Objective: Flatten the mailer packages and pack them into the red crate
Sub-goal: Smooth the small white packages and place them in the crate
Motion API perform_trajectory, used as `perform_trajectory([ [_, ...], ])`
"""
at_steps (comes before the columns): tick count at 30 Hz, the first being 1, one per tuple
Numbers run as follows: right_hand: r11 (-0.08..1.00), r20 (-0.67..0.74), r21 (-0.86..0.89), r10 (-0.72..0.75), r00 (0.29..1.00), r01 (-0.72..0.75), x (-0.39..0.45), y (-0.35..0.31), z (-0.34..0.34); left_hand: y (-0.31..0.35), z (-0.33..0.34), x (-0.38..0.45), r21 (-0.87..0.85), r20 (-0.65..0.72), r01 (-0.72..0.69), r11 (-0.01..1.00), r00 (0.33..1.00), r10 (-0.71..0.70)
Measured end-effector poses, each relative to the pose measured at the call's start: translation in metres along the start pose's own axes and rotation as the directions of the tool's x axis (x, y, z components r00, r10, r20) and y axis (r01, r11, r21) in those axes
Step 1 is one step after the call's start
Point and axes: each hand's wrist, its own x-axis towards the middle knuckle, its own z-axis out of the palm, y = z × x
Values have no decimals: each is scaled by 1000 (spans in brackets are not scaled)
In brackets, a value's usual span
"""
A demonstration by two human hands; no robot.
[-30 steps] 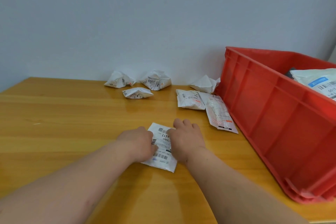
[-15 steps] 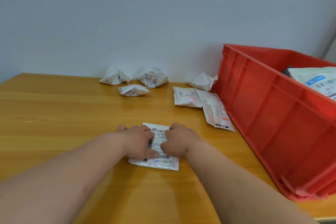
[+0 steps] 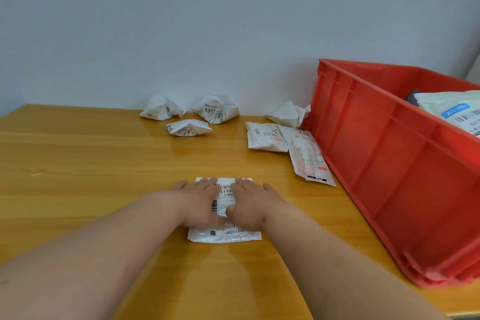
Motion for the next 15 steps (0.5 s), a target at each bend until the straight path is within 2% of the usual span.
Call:
perform_trajectory([
  [4,1000,-27,16,3,1000,-2,0,1,6,2,-4,-4,11,14,24,1000,1000,-24],
  [9,1000,13,-23,-1,1000,2,-7,-1,-5,2,-1,-8,38,29,40,999,999,-41],
  [10,999,-7,-49,1,1000,-1,-9,-1,-11,1,-3,-8,52,25,41,998,999,-43],
  [13,988,-178,-155,-34,983,6,-17,0,-20,-5,-9,-9,90,-4,59,994,998,-58],
  [15,979,-192,-202,-44,980,5,-20,0,-17,-8,-10,-8,89,-4,66,994,998,-66],
])
